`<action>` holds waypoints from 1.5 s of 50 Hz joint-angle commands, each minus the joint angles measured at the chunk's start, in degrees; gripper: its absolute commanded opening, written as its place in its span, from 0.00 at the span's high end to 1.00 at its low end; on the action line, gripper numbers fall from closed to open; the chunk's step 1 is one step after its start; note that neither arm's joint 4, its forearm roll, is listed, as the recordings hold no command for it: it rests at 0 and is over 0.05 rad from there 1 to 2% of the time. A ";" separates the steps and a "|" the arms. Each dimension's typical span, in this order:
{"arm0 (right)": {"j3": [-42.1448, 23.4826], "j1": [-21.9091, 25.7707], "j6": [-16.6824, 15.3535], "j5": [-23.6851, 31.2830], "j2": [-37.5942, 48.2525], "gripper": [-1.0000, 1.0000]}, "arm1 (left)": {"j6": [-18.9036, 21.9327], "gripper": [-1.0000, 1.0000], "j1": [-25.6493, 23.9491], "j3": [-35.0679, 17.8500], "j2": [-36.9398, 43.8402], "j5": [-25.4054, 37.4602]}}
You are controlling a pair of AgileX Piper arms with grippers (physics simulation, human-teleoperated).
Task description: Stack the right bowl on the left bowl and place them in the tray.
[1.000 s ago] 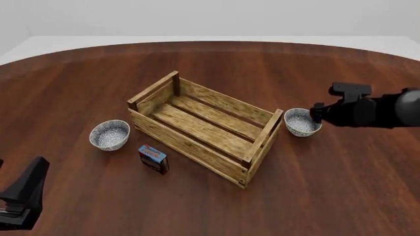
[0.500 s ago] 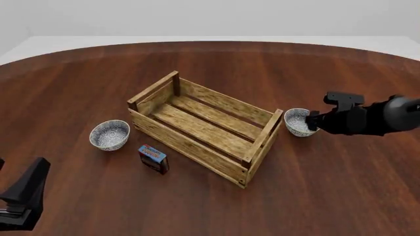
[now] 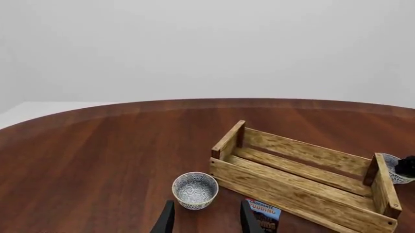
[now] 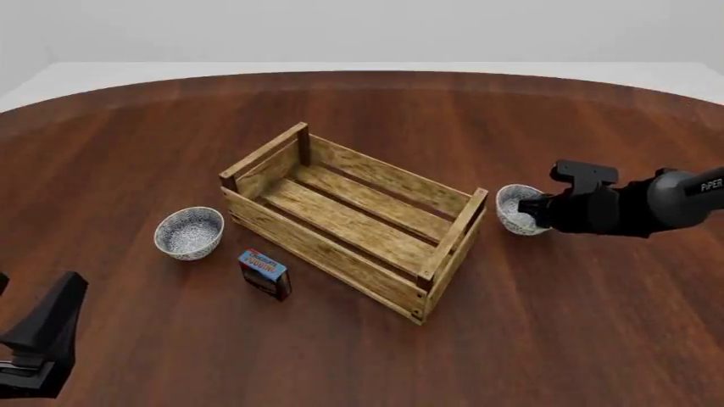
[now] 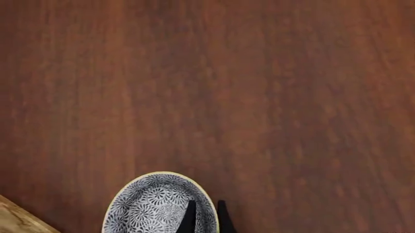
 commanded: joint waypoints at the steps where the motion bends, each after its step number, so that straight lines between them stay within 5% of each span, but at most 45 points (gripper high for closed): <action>1: 0.81 -0.78 -0.70 0.27 1.47 1.00 | -0.08 0.00 -0.09 0.20 0.00 -0.13; 28: 5.38 -3.22 -5.82 3.22 -14.22 1.00 | -0.28 0.00 -0.26 -1.16 0.00 0.62; 53: 9.88 -2.16 -9.30 6.80 -37.60 1.00 | 1.41 0.00 -1.08 -5.09 0.00 3.64; 75: 8.70 3.43 -12.06 11.53 -47.15 1.00 | 1.90 0.00 -2.03 -6.82 0.00 5.60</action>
